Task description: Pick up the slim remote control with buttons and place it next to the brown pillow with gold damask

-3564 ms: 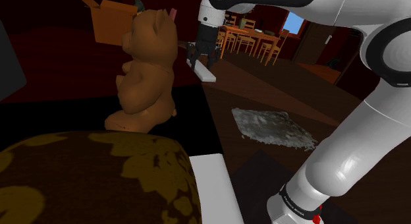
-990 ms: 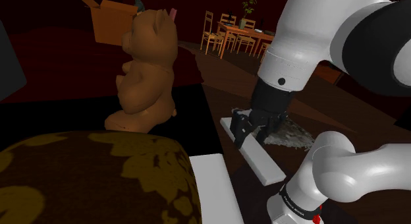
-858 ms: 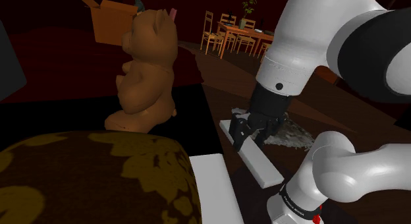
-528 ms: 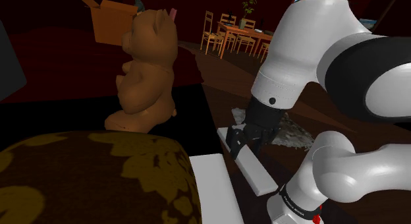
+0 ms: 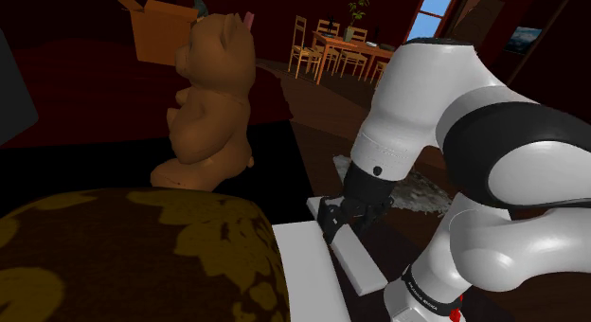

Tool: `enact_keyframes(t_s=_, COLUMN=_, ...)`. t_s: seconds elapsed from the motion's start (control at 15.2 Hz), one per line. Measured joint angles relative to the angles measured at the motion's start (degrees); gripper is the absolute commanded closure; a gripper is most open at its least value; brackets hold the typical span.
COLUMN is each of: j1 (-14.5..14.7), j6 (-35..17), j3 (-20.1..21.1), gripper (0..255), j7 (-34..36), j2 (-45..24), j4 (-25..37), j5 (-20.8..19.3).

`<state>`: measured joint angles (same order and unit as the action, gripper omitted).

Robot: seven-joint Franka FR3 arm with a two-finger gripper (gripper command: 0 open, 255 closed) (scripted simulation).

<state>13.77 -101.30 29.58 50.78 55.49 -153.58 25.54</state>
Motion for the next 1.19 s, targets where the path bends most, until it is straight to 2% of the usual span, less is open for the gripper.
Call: enact_keyframes(t_s=1.19, j1=1.87, j6=-14.99, j3=6.76, gripper=255, j7=-1.29, j2=-4.24, j4=-11.02, j5=6.55)
